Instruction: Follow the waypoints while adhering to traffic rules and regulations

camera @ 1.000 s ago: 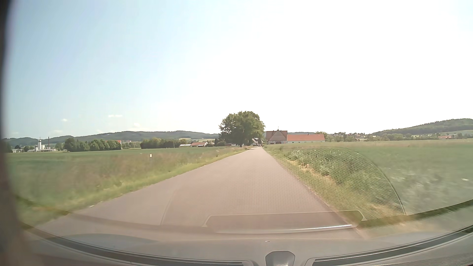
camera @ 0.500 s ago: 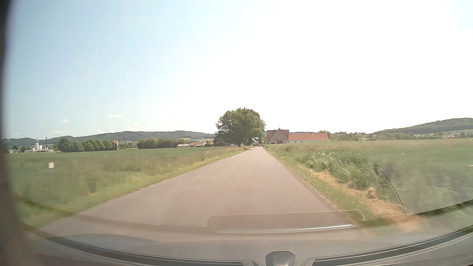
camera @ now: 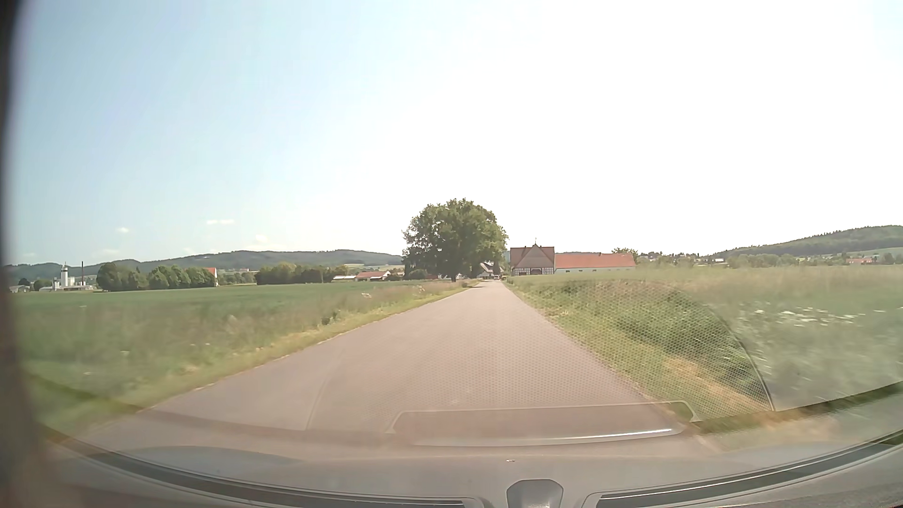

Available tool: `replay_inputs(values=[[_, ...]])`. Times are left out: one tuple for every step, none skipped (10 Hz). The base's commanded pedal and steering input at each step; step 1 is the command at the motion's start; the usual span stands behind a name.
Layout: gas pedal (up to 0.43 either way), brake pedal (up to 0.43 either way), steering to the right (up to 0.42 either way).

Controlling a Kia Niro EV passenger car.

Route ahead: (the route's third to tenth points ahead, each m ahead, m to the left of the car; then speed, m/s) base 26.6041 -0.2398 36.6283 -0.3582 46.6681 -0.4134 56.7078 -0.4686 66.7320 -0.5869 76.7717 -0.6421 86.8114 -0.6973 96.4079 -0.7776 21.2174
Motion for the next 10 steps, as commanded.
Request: replay_inputs(values=[[0.287, 0.006, 0.002], [0.28, 0.006, 0.002], [0.268, 0.006, 0.003], [0.26, 0.006, 0.002], [0.248, 0.006, 0.003], [0.248, 0.006, 0.002], [0.248, 0.006, 0.003], [0.24, 0.006, 0.002], [0.24, 0.006, 0.002], [0.228, 0.006, 0.002]])
